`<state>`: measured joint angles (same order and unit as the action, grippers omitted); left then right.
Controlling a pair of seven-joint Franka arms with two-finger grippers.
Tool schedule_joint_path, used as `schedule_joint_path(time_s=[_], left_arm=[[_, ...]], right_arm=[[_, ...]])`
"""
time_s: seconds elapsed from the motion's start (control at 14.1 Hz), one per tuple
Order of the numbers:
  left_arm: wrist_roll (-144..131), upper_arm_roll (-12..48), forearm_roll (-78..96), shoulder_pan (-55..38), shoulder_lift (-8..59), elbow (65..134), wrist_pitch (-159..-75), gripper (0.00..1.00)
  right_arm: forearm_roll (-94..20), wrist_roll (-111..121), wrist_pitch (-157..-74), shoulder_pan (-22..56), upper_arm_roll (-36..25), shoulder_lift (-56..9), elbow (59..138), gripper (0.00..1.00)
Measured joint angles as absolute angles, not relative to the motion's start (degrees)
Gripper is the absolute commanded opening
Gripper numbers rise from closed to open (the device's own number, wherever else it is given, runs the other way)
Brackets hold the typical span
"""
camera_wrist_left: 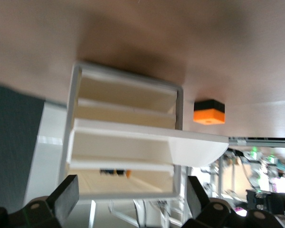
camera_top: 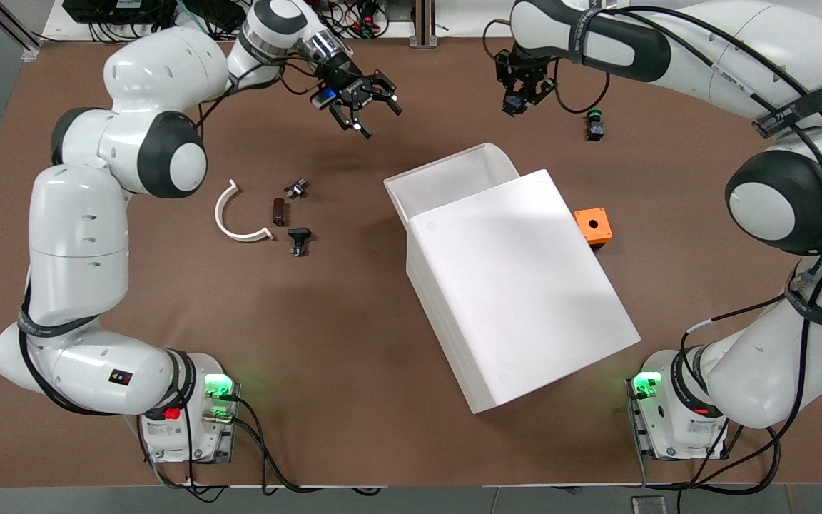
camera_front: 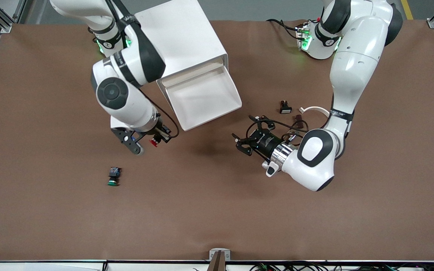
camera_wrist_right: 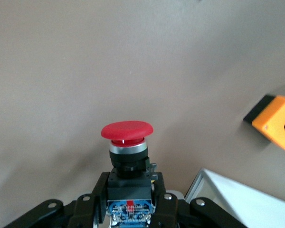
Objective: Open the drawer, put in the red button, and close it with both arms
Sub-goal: 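Lift the red button with the right gripper and carry it toward the drawer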
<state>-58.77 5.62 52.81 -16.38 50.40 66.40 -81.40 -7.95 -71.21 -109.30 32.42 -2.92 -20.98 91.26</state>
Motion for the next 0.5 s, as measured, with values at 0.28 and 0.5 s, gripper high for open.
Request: schedule_joint_path(time_s=[0.28,0.5], left_arm=[[-56.22,5.64,39.84,-16.65,44.15,66.23,-88.49,1.0],[-56.09,5.68,32.44,-17.4,40.19,66.37,-92.1,1.0]], right_arm=[[-7.95,-79.13,-109.49,38.81,-2.87,-20.81,91.8,0.0],[-7.95,-85.07,-110.03,43.84,-2.86,-20.82,92.8,0.0]])
